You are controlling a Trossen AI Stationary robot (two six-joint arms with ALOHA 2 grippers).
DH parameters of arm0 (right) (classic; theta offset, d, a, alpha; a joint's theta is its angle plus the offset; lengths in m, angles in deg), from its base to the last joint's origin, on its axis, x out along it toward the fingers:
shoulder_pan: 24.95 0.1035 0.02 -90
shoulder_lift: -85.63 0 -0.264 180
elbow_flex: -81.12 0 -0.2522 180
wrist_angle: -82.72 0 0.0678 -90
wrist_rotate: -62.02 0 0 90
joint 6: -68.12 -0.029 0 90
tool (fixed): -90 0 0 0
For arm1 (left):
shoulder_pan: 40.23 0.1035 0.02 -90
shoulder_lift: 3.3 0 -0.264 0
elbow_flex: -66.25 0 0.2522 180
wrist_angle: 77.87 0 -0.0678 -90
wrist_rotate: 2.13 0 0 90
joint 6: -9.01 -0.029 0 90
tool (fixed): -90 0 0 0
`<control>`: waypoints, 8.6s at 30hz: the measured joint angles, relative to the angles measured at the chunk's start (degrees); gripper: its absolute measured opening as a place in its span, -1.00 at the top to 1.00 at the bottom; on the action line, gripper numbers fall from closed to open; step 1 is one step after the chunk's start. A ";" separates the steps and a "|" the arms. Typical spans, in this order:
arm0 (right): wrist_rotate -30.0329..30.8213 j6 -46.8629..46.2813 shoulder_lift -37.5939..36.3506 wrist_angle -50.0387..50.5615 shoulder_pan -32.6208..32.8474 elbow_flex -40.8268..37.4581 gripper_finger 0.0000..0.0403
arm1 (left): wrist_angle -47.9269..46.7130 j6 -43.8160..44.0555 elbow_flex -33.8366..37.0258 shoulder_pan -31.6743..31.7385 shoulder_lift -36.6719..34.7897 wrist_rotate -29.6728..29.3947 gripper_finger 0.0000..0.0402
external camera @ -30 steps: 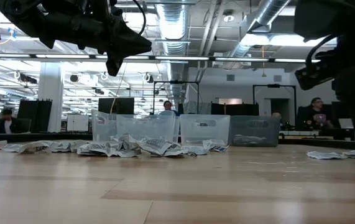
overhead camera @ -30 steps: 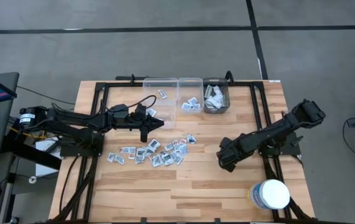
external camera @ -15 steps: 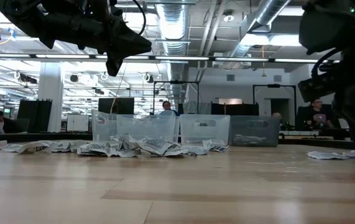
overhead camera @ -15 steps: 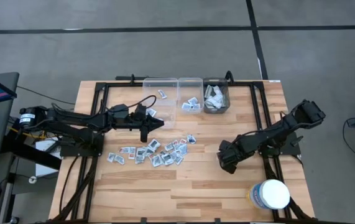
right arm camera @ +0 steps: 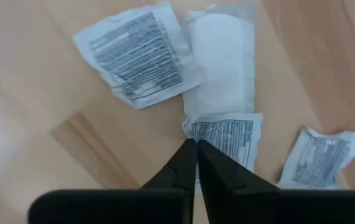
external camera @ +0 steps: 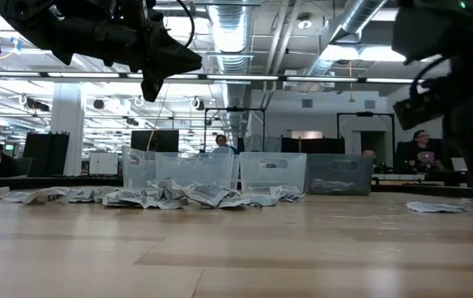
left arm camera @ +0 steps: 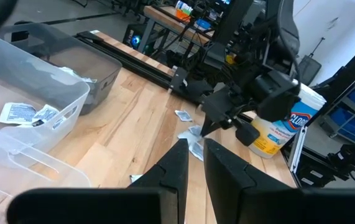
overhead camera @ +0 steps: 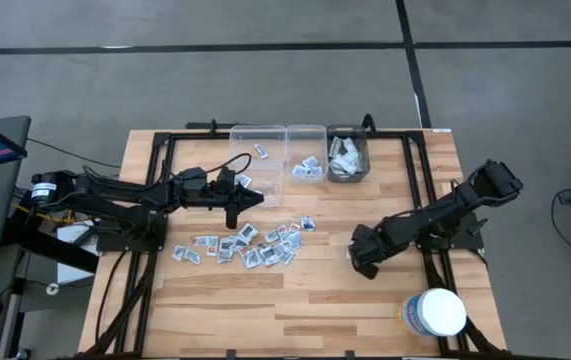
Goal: Pick & Place First Aid Supplies
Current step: Put the alcohol pad into the top right transparent bin, then put the ointment pack into the top left transparent bin
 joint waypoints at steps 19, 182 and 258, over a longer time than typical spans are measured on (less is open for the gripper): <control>0.23 19.53 -0.06 -5.54 -4.97 14.89 1.00 | -0.09 -0.42 0.02 0.00 0.00 0.00 0.75; -3.16 54.02 0.38 -23.48 -19.49 16.10 0.28 | -80.18 14.01 -5.43 -23.34 -6.53 -8.45 0.44; -3.55 45.46 0.40 -24.11 -18.23 15.07 0.40 | -36.18 -46.63 -9.53 -8.69 -4.91 -38.30 0.95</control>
